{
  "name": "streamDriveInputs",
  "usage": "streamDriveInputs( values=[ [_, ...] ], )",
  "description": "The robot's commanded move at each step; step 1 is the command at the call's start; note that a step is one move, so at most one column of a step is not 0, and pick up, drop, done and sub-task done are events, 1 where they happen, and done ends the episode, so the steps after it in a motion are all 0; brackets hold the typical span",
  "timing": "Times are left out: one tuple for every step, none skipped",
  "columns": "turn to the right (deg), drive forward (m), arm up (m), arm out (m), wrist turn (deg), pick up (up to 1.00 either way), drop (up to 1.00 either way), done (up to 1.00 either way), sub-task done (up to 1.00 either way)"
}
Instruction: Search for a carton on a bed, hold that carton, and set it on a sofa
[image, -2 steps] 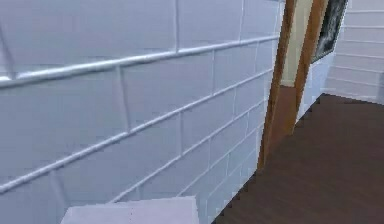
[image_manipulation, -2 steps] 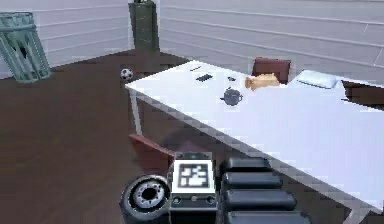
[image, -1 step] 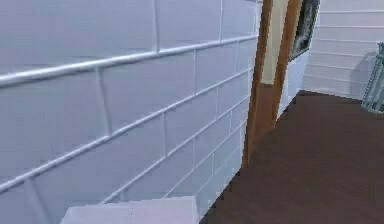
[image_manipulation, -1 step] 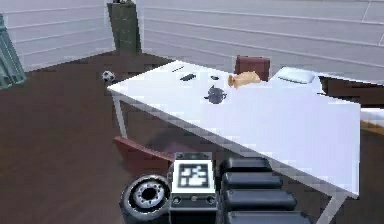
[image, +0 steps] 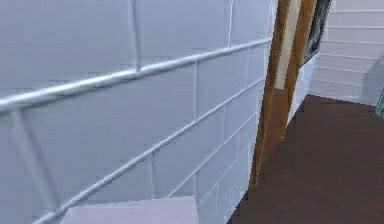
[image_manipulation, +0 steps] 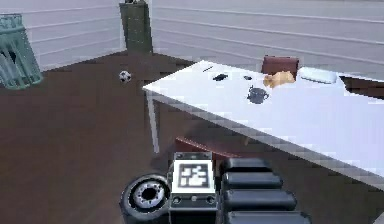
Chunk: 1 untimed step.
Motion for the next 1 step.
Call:
streamDriveInputs(
  values=[
    [39.0, 0.00, 0.00, 0.00, 0.0, 0.00, 0.00, 0.00, 0.00]
  ],
)
